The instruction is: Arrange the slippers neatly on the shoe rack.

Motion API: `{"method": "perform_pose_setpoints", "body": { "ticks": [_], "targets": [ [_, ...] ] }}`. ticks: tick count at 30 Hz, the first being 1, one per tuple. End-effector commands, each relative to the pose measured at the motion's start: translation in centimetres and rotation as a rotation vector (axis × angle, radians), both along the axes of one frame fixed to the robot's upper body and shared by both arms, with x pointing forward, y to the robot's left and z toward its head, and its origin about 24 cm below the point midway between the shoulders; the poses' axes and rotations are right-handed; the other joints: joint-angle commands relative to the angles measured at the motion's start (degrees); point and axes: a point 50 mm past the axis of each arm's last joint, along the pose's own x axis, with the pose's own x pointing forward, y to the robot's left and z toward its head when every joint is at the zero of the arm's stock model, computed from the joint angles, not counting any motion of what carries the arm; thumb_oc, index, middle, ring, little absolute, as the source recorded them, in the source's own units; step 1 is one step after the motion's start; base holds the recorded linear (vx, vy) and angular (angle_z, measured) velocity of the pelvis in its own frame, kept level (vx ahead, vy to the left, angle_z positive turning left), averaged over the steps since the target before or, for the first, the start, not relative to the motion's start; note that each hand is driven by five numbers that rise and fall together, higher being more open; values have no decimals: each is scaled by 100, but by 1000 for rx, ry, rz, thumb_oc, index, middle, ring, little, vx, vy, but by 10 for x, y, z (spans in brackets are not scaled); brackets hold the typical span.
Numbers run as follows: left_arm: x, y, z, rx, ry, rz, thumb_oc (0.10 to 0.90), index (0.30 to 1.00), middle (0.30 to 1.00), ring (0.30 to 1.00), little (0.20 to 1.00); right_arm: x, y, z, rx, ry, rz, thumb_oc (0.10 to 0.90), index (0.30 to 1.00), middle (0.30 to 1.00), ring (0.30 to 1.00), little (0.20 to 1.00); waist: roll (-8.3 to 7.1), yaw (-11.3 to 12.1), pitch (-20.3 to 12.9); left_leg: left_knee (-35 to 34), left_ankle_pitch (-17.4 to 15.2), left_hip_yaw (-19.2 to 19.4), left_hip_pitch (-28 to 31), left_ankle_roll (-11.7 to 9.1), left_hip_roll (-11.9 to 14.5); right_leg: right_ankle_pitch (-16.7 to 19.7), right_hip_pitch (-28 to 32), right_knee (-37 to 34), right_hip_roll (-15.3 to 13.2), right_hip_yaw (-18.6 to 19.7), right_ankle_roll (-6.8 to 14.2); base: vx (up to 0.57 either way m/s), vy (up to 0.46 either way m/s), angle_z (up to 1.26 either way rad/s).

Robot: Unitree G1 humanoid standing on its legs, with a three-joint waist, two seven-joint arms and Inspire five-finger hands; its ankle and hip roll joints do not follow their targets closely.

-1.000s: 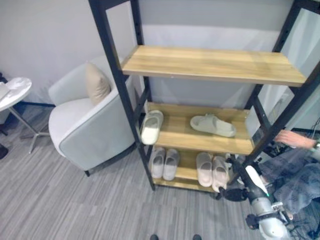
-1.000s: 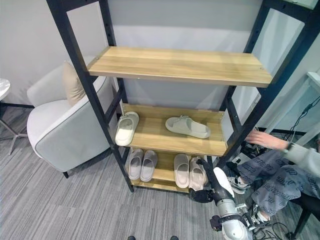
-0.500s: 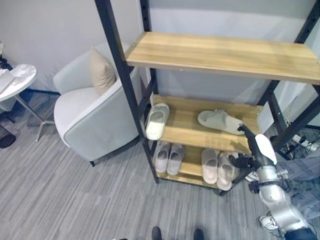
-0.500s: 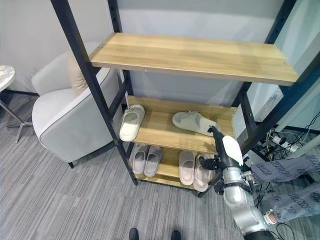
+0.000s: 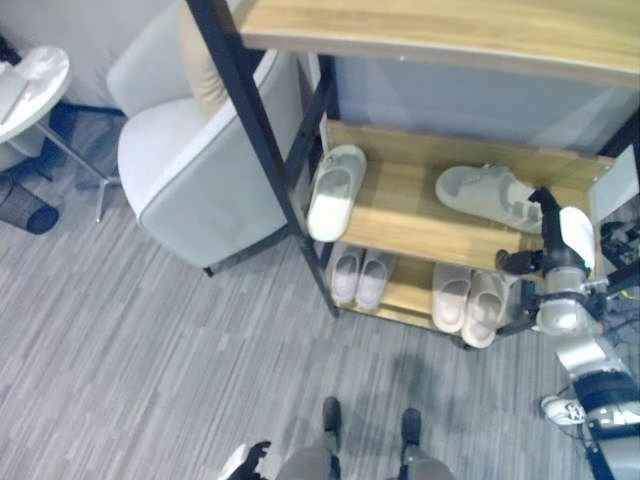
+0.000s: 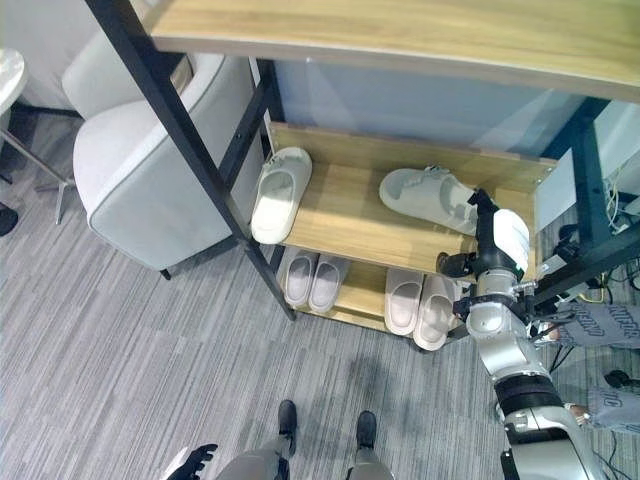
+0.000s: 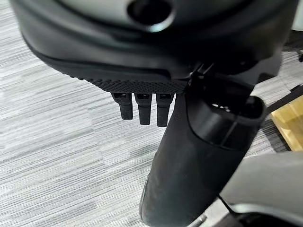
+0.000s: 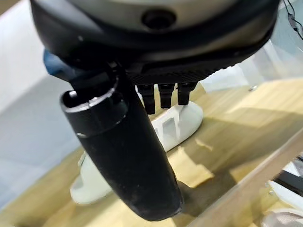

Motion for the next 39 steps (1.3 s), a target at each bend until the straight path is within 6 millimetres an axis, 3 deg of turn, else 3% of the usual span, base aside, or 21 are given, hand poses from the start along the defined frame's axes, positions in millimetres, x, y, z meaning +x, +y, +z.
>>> {"method": "perform_pose_setpoints", "body": {
  "ticks": [1, 6, 21, 29, 39],
  "targets": [
    [18, 6, 6, 20, -63, -9, 800, 900, 900, 900, 900, 9, 7, 56, 54, -242, 79, 800, 900, 900, 900, 900, -182, 110, -209, -38, -596, -170, 155, -157, -125, -271, -233, 104, -39, 76, 129, 0, 0, 0],
    [21, 6, 7, 20, -72, -8, 800, 900, 900, 900, 900, 5, 11, 48, 98, -235, 110, 800, 900, 900, 900, 900, -196, 92, -214, -38, -629, -190, 198, -151, -124, -312, -184, 126, -42, 49, 121, 6, -1, 0],
    [24, 20, 8, 58, -48, 36, 800, 900, 900, 900, 900, -23, 56, 18, 227, -180, 359, 800, 900, 900, 900, 900, -285, -56, -233, -38, -773, -194, 439, -75, -153, -399, -34, 225, -99, 63, 128, 1, 6, 1],
    [22, 30, 9, 72, -48, 106, 800, 900, 900, 900, 900, -24, 75, 18, 262, -189, 438, 800, 900, 900, 900, 900, -309, -7, -236, -38, -778, -202, 447, -60, -181, -381, -37, 242, -138, 48, 144, -1, 8, 0],
    [23, 34, 9, 94, -47, 122, 800, 900, 900, 900, 900, -12, 116, 30, 313, -217, 577, 800, 900, 900, 900, 900, -368, 132, -271, -38, -767, -247, 435, -54, -200, -388, -15, 248, -153, -6, 134, 6, 6, 4]
  ]
}}
